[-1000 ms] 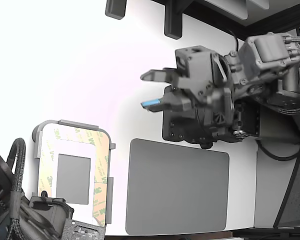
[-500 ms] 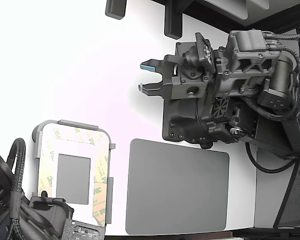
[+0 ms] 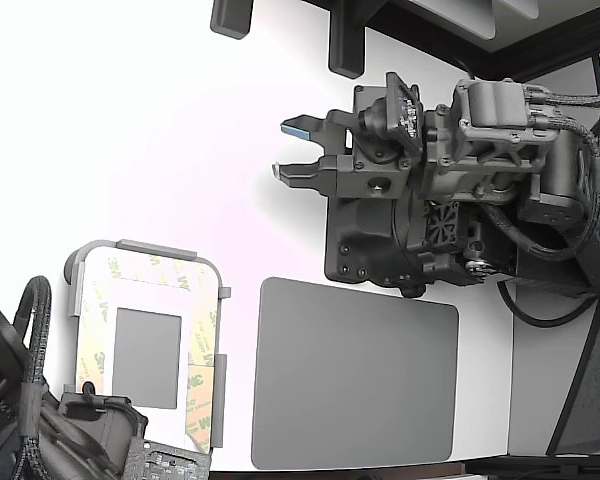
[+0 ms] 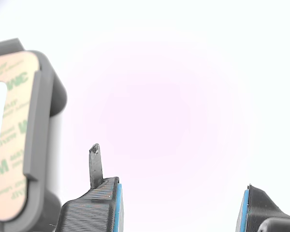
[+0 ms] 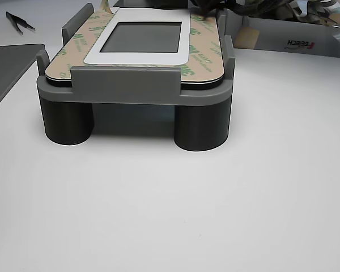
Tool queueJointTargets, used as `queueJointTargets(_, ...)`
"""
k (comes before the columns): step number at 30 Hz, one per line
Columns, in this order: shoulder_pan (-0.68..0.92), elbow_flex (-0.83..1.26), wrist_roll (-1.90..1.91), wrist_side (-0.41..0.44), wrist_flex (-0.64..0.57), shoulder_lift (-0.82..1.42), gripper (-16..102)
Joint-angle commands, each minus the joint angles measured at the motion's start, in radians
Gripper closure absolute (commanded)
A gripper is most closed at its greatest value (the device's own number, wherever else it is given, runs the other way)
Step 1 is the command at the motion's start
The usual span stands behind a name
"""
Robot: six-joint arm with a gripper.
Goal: Peel off protective film from adhesive tape.
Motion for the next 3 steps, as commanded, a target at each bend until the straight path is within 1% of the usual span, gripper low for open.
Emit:
queueJointTargets(1,-0.009,-0.023,0.002,0.002,-0.008,0.023,-14)
queueJointTargets(3,-0.009,-0.023,0.002,0.002,-0.008,0.023,-14)
